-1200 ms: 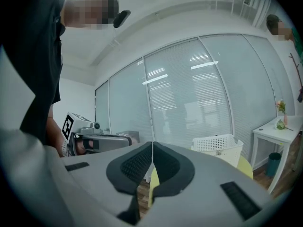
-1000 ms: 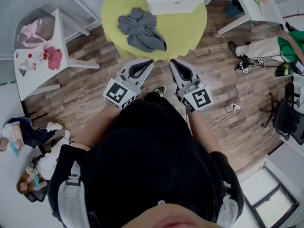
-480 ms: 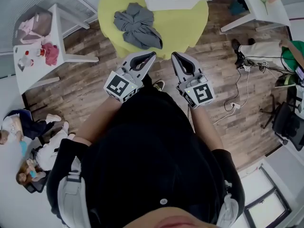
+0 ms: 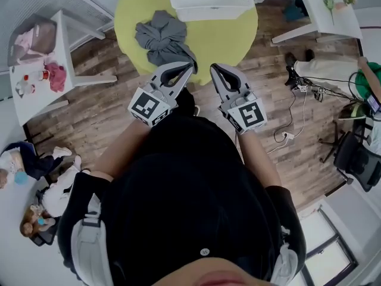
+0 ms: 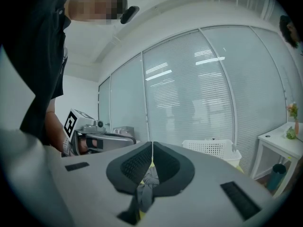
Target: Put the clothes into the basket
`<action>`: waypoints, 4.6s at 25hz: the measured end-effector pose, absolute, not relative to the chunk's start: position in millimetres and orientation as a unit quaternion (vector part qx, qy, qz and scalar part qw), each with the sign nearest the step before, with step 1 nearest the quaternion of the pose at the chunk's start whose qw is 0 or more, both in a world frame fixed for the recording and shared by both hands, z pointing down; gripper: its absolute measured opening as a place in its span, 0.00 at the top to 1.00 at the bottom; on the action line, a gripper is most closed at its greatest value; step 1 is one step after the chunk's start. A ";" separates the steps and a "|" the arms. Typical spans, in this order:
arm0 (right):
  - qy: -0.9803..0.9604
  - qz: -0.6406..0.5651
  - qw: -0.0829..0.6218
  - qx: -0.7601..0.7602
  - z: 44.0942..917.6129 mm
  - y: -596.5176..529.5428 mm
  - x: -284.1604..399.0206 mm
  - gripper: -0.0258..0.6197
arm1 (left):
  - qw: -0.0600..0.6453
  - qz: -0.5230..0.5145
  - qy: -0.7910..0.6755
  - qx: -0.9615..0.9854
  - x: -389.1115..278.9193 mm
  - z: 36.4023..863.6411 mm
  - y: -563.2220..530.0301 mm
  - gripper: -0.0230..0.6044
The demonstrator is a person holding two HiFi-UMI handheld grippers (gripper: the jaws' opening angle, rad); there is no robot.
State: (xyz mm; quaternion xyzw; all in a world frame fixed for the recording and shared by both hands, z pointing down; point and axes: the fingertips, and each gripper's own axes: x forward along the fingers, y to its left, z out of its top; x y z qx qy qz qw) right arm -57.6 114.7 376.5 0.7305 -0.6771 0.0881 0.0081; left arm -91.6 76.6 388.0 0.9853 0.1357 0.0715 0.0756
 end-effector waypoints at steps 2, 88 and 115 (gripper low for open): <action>-0.680 0.089 0.011 0.728 376.8 104.0 -44.3 0.92 | 0.077 0.070 0.132 0.986 -78.2 387.9 67.0 0.95; -0.832 0.207 0.080 0.508 519.2 -72.6 54.9 0.92 | 0.347 0.399 -0.406 0.746 -67.2 762.2 -135.8 0.25; -0.841 0.176 0.075 0.506 486.3 -80.1 42.2 0.92 | 0.260 0.461 -0.244 0.813 -66.5 704.5 -138.8 0.40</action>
